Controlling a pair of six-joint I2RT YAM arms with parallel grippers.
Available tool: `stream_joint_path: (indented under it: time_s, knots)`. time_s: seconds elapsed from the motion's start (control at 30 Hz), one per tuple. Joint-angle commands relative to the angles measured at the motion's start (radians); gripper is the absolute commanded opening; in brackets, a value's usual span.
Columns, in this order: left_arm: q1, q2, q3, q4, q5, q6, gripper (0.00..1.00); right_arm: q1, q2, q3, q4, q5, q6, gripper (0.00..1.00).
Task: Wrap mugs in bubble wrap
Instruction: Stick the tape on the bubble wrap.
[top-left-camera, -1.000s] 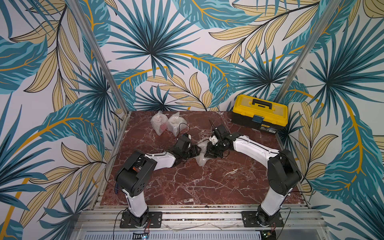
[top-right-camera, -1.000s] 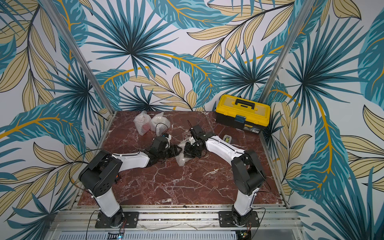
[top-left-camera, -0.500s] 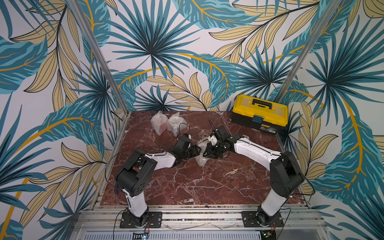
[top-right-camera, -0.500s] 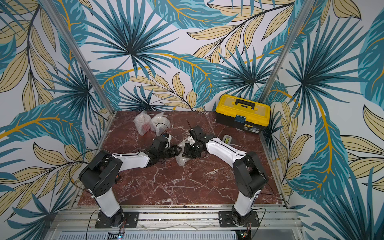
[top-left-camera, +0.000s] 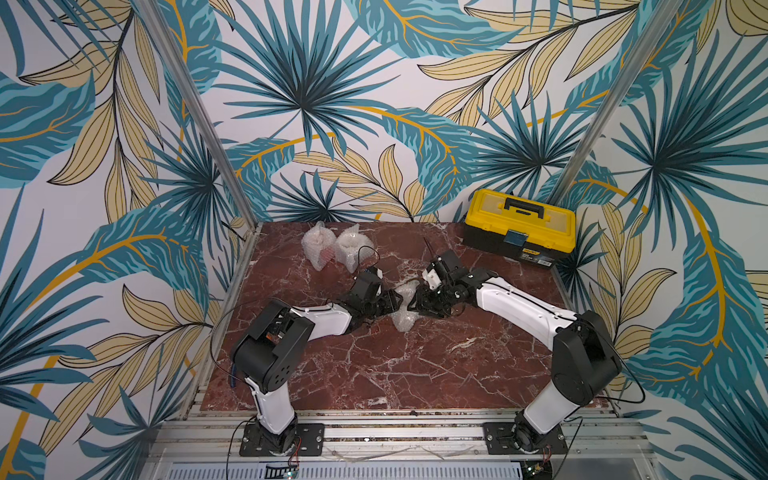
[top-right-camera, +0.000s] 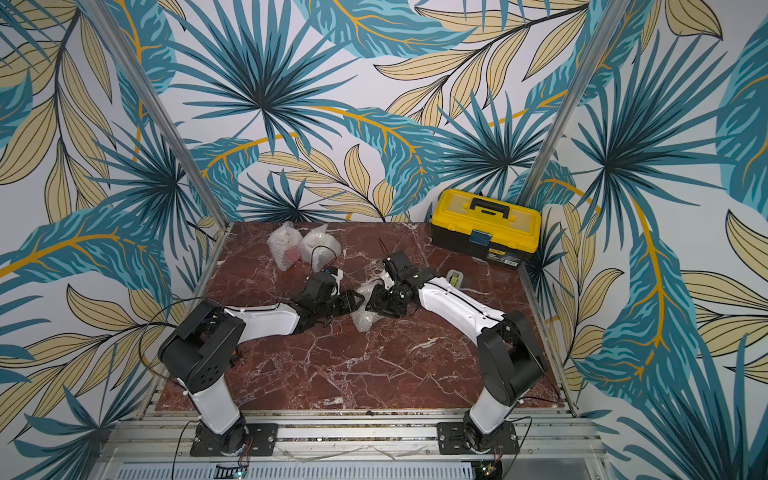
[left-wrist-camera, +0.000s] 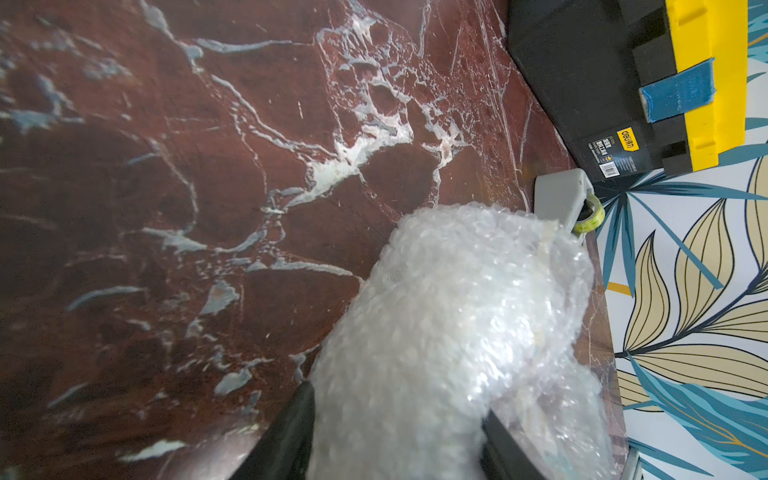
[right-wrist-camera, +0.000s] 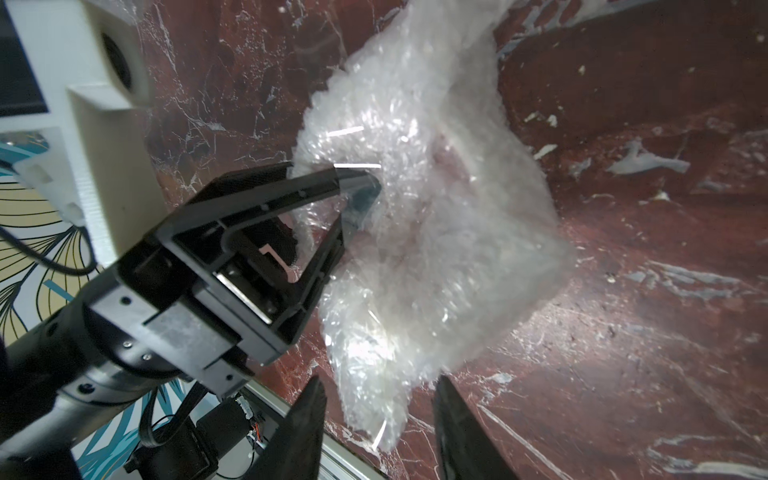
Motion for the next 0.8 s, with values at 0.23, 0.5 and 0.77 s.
stream_joint_path:
  time_s: [0.23, 0.5, 0.77]
  knots:
    - [-0.015, 0.067, -0.017, -0.172, 0.003, 0.017, 0.54, -0.005, -0.01, -0.062, 0.04, 0.034, 0.048, 0.57]
    - [-0.015, 0.067, -0.016, -0.173, 0.006, 0.017, 0.54, -0.005, 0.086, -0.064, 0.028, 0.11, 0.049, 0.5]
    - [-0.015, 0.067, -0.013, -0.173, 0.009, 0.019, 0.54, -0.007, 0.081, -0.043, 0.005, 0.112, 0.028, 0.53]
